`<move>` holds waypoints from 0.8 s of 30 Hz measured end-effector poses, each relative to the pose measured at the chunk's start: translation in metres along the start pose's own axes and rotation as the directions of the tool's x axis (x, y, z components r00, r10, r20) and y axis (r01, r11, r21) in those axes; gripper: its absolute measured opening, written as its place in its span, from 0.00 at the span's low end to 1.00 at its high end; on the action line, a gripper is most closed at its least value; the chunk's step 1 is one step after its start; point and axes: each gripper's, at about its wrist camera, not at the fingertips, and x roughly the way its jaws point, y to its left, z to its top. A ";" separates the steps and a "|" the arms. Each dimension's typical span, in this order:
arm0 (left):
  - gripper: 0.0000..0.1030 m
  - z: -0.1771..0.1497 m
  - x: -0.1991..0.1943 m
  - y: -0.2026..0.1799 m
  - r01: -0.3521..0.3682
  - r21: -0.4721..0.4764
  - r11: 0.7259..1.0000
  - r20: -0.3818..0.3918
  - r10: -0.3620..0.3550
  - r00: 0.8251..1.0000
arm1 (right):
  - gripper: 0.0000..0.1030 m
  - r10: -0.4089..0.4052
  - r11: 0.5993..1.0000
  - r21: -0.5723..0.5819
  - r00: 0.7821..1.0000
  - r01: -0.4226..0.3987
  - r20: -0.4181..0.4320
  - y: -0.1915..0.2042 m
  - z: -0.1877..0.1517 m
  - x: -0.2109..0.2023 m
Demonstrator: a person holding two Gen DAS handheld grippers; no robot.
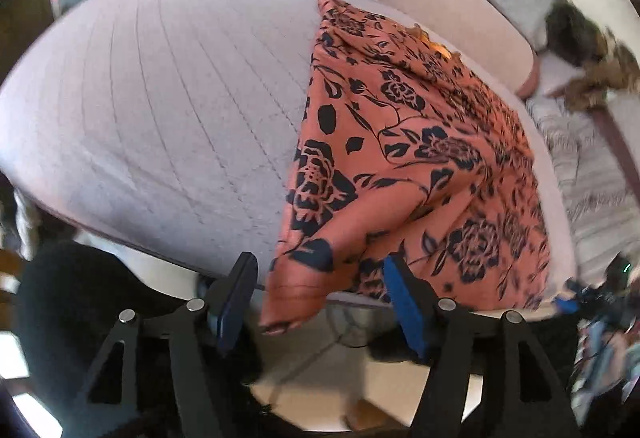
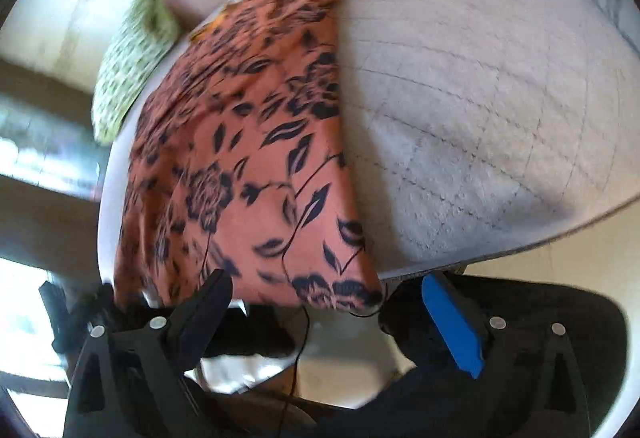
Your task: Fold small clothes
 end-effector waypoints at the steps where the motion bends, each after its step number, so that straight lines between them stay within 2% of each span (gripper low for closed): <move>1: 0.64 0.003 0.005 0.004 0.000 -0.031 1.000 -0.001 0.000 1.000 | 0.93 -0.013 1.000 0.027 1.000 0.012 0.021 -0.003 0.003 0.004; 2: 0.64 0.004 0.012 0.007 -0.003 -0.073 0.997 -0.017 0.002 1.000 | 0.93 -0.026 0.999 0.045 0.999 0.025 0.019 -0.006 0.006 0.010; 3: 0.64 0.005 0.020 0.012 -0.002 -0.131 0.991 -0.035 -0.003 0.999 | 0.87 -0.024 0.998 0.058 1.000 0.024 -0.001 -0.005 0.007 0.016; 4: 0.64 0.003 0.026 0.015 0.016 -0.176 0.984 -0.041 -0.023 0.999 | 0.69 -0.013 0.999 0.051 0.999 0.015 -0.033 -0.002 0.006 0.025; 6: 0.64 0.001 0.034 0.021 0.038 -0.228 0.973 -0.053 -0.051 0.997 | 0.47 -0.053 0.999 0.007 0.996 0.054 -0.074 0.008 0.001 0.035; 7: 0.56 0.000 0.037 0.023 0.050 -0.236 0.970 -0.054 -0.064 0.997 | 0.34 -0.096 0.995 -0.014 0.993 0.096 -0.075 0.010 0.000 0.038; 8: 0.39 0.000 0.040 0.024 0.062 -0.232 0.971 -0.057 -0.077 0.995 | 0.27 -0.106 0.994 -0.023 0.991 0.104 -0.082 0.010 0.001 0.038; 9: 0.11 -0.001 0.045 0.024 0.066 -0.221 0.973 -0.081 -0.086 0.993 | 0.07 -0.094 0.995 -0.028 0.992 0.092 -0.086 0.009 0.003 0.036; 10: 0.10 -0.003 0.043 0.027 0.091 -0.229 0.969 -0.071 -0.110 0.991 | 0.04 -0.081 0.996 -0.043 0.992 0.078 -0.094 0.009 0.004 0.034; 14: 0.10 -0.007 -0.003 0.009 0.162 -0.154 0.975 0.028 -0.159 0.987 | 0.04 -0.151 0.969 -0.211 0.985 0.130 -0.089 0.026 0.003 -0.011; 16: 0.14 -0.010 -0.017 0.006 0.191 -0.139 0.972 -0.001 -0.193 0.981 | 0.04 -0.192 0.953 -0.253 0.978 0.166 -0.083 0.023 0.006 -0.037; 17: 0.17 -0.011 -0.013 0.004 0.181 -0.122 0.976 -0.043 -0.188 0.981 | 0.04 -0.219 0.946 -0.260 0.973 0.192 -0.078 0.020 0.010 -0.042; 18: 0.22 -0.012 -0.002 0.007 0.145 -0.113 0.983 -0.088 -0.155 0.984 | 0.08 -0.200 0.950 -0.259 0.976 0.173 -0.083 0.014 0.014 -0.043; 19: 0.25 -0.016 0.009 0.009 0.101 -0.104 0.989 -0.129 -0.114 0.985 | 0.08 -0.144 0.970 -0.216 0.982 0.116 -0.120 0.003 0.019 -0.037; 21: 0.28 -0.022 0.025 0.018 0.030 -0.126 0.992 -0.190 -0.053 0.980 | 0.18 -0.139 0.981 -0.158 0.975 0.112 -0.173 -0.010 0.020 -0.017; 23: 0.31 -0.024 0.028 0.027 0.031 -0.190 0.981 -0.181 -0.066 0.981 | 0.27 -0.139 0.983 -0.144 0.978 0.116 -0.158 -0.010 0.020 -0.008; 24: 0.36 -0.023 0.026 0.026 0.030 -0.191 0.981 -0.163 -0.061 0.985 | 0.35 -0.115 0.988 -0.120 0.983 0.099 -0.143 -0.012 0.021 -0.010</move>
